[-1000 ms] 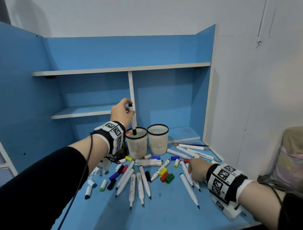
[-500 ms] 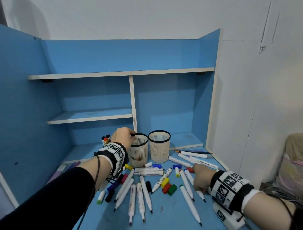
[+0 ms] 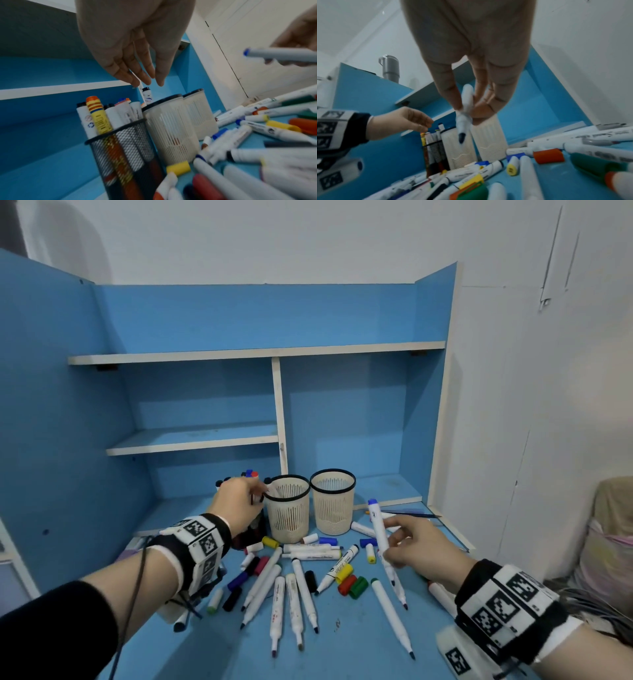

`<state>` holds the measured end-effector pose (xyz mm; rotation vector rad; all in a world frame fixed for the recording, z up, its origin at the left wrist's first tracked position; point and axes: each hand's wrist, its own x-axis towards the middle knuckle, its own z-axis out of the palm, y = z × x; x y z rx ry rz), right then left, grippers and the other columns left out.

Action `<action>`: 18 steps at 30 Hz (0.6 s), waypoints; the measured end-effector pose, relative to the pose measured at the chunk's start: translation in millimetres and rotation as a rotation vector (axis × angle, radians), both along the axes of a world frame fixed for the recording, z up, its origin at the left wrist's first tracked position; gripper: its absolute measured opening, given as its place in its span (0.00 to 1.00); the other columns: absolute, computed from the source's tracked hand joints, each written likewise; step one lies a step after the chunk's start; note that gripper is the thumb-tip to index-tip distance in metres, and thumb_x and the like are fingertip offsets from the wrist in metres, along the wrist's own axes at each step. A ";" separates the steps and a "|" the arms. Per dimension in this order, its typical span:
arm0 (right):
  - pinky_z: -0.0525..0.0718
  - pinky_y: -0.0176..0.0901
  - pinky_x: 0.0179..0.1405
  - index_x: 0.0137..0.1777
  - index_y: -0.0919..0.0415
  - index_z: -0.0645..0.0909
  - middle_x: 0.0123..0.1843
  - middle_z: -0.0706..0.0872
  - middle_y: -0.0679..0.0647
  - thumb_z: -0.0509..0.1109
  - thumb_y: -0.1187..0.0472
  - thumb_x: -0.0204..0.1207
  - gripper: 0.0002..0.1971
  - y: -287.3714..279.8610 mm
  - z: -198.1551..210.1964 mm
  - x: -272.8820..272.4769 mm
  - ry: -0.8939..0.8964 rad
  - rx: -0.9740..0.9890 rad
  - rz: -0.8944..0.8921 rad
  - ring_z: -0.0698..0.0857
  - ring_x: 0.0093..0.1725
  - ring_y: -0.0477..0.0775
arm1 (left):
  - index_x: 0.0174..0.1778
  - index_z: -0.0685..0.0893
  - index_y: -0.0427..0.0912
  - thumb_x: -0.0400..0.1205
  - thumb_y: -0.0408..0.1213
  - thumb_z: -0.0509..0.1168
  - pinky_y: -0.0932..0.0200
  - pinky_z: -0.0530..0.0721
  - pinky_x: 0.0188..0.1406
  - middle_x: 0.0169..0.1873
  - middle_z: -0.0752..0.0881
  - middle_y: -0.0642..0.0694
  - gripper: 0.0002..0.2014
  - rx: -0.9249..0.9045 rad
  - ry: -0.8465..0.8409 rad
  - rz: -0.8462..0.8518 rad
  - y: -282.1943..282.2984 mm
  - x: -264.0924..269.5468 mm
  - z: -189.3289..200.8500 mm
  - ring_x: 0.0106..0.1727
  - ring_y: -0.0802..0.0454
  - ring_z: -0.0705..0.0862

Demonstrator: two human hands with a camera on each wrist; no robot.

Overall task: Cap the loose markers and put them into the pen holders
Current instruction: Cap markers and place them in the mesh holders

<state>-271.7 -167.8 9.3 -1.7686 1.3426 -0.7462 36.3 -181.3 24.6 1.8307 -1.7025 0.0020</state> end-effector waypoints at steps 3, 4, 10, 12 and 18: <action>0.87 0.52 0.46 0.53 0.46 0.79 0.41 0.86 0.59 0.73 0.72 0.66 0.21 12.1 3.1 5.1 -0.070 -0.075 0.017 0.85 0.35 0.54 | 0.52 0.88 0.41 0.75 0.28 0.68 0.64 0.78 0.50 0.49 0.88 0.46 0.12 0.147 -0.034 -0.008 23.4 9.7 -12.0 0.52 0.49 0.84; 0.86 0.53 0.47 0.53 0.46 0.79 0.41 0.86 0.59 0.74 0.72 0.66 0.22 16.4 4.1 7.2 -0.103 -0.083 0.022 0.85 0.35 0.55 | 0.52 0.88 0.42 0.74 0.29 0.69 0.65 0.78 0.46 0.47 0.87 0.46 0.11 0.233 -0.065 -0.005 30.2 14.2 -16.5 0.49 0.51 0.84; 0.83 0.43 0.37 0.59 0.54 0.79 0.38 0.84 0.53 0.75 0.75 0.67 0.23 33.7 8.9 17.9 -0.249 -0.053 0.055 0.84 0.32 0.50 | 0.59 0.85 0.46 0.73 0.39 0.74 0.64 0.81 0.52 0.56 0.83 0.47 0.18 0.748 -0.284 0.015 63.8 31.3 -37.7 0.56 0.51 0.84; 0.83 0.41 0.35 0.61 0.56 0.79 0.38 0.84 0.54 0.75 0.75 0.67 0.24 35.8 8.5 20.9 -0.261 -0.053 0.062 0.84 0.31 0.49 | 0.59 0.86 0.47 0.73 0.38 0.73 0.64 0.82 0.50 0.56 0.83 0.47 0.18 0.780 -0.293 0.023 68.8 32.8 -45.1 0.56 0.51 0.85; 0.82 0.36 0.33 0.61 0.56 0.80 0.40 0.84 0.56 0.74 0.75 0.68 0.23 40.7 5.8 24.8 -0.303 -0.054 0.069 0.84 0.32 0.49 | 0.59 0.86 0.44 0.74 0.37 0.73 0.66 0.78 0.46 0.57 0.85 0.46 0.17 0.742 -0.286 -0.006 64.1 20.8 -51.5 0.56 0.50 0.84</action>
